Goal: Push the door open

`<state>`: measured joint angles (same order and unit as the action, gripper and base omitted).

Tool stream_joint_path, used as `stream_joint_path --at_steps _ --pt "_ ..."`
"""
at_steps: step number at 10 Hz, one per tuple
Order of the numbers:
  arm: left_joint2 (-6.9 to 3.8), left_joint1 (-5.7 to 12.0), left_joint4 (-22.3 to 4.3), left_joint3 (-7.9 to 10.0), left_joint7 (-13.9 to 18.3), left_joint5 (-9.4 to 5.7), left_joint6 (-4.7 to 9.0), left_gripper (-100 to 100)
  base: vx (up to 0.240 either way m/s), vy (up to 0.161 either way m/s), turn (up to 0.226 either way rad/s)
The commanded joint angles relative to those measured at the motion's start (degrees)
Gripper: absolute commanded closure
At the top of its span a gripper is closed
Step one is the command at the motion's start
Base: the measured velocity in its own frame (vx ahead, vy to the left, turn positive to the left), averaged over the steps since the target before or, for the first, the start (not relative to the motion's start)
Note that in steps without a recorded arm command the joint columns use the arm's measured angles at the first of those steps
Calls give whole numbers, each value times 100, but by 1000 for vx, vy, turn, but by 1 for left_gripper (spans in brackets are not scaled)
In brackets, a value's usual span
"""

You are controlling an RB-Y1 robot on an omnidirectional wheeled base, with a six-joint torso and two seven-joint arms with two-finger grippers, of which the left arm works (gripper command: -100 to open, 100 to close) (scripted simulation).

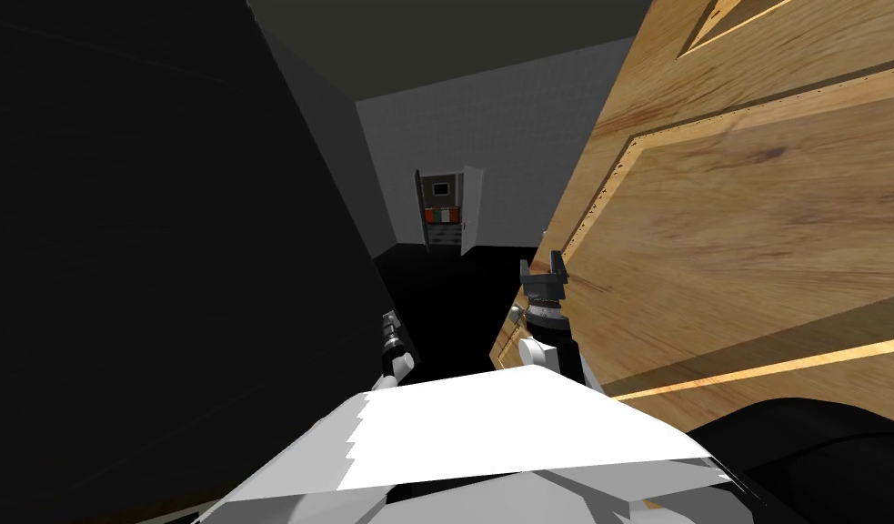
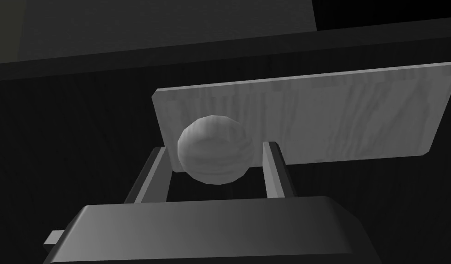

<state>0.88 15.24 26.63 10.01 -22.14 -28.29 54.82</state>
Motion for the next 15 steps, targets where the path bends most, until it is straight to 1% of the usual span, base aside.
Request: stream_joint_path --at_steps 1,5,6,7,8,9,10,11,12,13,15 --pt "-4 -6 5 1 -4 0 -6 100 -25 9 -6" --pt "-4 -6 5 1 -4 0 -6 100 -9 1 -5" --pt "-136 3 -2 87 -67 -107 9 100 106 -5 11" --pt "-136 3 -2 87 -67 -107 9 100 153 -7 7" --pt "-200 11 1 154 -108 -184 31 100 158 7 45" --pt "-232 17 3 205 -139 -242 48 100 192 13 39" --pt "-232 17 -52 205 -139 -242 48 100 149 19 7" --pt "-259 27 6 285 -189 -335 76 100 160 16 29" --pt "-259 27 6 285 -189 -335 76 100 135 13 16" --pt "-259 36 9 368 -239 -430 104 100 168 8 41" --pt "-213 49 13 471 -303 -549 139 100 192 6 49"
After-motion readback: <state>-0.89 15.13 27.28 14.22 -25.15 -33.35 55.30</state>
